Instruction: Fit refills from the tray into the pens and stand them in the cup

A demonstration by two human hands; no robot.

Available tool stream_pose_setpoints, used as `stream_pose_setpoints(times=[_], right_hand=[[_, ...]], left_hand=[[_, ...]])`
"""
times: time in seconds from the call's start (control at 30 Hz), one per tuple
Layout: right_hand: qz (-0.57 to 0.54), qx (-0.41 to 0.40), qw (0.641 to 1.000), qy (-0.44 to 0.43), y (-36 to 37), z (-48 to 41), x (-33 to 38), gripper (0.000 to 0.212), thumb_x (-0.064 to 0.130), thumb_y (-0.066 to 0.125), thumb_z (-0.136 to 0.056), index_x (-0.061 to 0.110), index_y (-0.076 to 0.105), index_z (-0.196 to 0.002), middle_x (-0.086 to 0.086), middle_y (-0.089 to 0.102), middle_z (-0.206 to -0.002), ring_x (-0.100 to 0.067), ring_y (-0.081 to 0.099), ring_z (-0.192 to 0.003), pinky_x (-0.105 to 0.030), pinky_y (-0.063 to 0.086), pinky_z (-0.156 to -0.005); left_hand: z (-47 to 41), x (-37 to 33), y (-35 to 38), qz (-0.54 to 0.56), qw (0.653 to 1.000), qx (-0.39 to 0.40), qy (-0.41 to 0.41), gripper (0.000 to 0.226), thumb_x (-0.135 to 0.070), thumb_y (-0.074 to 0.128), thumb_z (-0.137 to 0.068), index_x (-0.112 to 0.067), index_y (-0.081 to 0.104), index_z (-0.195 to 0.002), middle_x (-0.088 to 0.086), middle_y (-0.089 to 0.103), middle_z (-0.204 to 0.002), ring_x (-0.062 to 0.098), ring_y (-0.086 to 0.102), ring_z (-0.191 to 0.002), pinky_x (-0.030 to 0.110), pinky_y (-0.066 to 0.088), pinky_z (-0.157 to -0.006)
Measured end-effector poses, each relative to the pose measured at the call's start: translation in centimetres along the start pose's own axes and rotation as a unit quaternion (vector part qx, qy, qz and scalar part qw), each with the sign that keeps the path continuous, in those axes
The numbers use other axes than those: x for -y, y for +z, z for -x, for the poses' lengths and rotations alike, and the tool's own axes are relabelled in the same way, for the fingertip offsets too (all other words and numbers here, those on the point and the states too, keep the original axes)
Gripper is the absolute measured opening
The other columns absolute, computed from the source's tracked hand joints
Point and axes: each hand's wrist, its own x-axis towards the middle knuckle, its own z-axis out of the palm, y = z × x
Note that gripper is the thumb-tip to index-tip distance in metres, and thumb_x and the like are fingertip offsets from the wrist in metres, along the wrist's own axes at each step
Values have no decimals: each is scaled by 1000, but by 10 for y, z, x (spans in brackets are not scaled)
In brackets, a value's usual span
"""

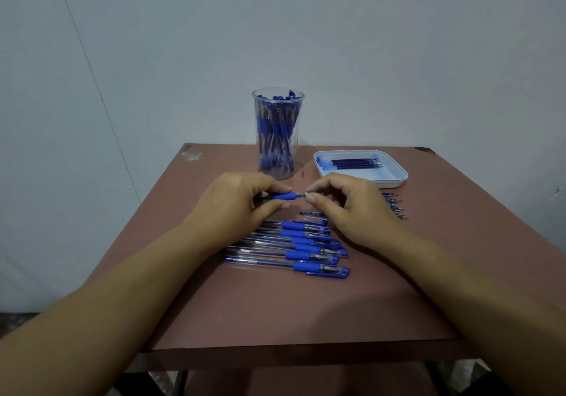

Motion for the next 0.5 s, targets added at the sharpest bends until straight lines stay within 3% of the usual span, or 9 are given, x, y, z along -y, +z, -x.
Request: stream_pose_setpoints(times=[0.2, 0.33, 0.5], right_hand=[[15, -14, 1000, 21, -3, -2, -2, 12, 12, 67, -90, 22, 65, -95, 10, 60, -79, 5, 54, -69, -6, 41, -66], [129, 67, 989, 20, -11, -6, -4, 11, 13, 62, -93, 21, 67, -99, 10, 62, -94, 2, 55, -87, -3, 37, -73], [224, 150, 963, -22, -17, -4, -7, 11, 12, 60, -94, 19, 67, -97, 11, 54, -91, -7, 42, -90, -9, 34, -78]], left_hand=[[0, 9, -8, 9, 999, 2, -44, 23, -35, 74, -83, -31, 74, -106, -15, 71, -85, 2, 63, -75, 27, 53, -69], [0, 14, -10, -2, 999, 8, -53, 24, -37, 74, -84, -32, 74, -107, -14, 73, -89, 3, 64, -78, 32, 56, -71], [1, 10, -10, 4, 998, 20, -57, 25, -38, 73, -84, -32, 74, -108, -13, 73, -92, 3, 64, -79, 32, 56, -73]])
